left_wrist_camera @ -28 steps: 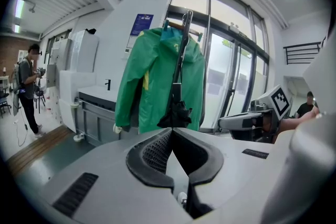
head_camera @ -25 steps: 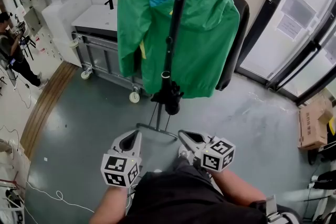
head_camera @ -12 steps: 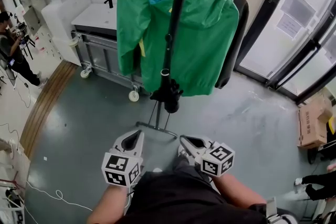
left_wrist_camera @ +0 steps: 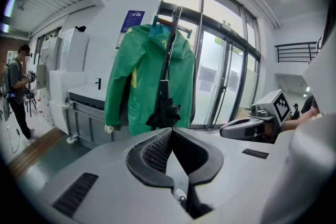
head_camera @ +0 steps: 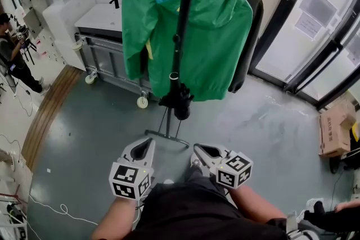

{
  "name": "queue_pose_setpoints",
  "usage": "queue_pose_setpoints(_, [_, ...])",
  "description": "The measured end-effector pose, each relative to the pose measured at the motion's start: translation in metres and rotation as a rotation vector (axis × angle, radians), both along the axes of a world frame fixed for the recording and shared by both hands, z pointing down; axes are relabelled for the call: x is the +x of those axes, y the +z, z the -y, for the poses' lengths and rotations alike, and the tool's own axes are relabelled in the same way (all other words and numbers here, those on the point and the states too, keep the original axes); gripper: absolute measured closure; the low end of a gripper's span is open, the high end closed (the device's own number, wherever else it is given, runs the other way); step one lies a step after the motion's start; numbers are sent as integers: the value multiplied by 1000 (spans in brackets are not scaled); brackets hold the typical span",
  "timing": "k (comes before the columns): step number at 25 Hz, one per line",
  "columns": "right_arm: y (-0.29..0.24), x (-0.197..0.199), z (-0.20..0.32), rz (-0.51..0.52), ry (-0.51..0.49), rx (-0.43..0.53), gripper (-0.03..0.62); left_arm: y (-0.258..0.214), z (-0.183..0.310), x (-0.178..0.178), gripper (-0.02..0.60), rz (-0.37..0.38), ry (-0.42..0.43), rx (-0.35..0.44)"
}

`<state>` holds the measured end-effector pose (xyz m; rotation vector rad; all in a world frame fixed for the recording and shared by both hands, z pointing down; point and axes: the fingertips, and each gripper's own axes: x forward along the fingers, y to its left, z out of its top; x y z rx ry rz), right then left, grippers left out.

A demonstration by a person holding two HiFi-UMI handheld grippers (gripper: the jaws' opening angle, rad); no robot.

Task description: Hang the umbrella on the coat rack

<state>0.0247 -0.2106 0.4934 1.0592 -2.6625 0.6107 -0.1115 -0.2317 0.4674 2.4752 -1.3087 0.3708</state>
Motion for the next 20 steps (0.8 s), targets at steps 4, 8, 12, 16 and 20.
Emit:
queue_pose_setpoints(4, [-2, 0, 2, -2, 0, 2, 583, 0, 1, 0, 566, -3, -2, 2])
queue_pose_setpoints(8, [-2, -1, 2, -13, -10, 4, 583, -3, 2, 1, 566, -5, -1, 8])
queue_pose_setpoints(12, [-1, -2, 3, -18, -15, 6, 585, -4, 4, -2, 566, -7, -7, 12])
queue_pose_setpoints(16, [-1, -5, 3, -16, -17, 5, 583, -3, 4, -4, 566, -9, -13, 13])
queue_pose_setpoints(20, [-1, -6, 3, -14, -20, 3, 583, -4, 4, -6, 566, -9, -17, 12])
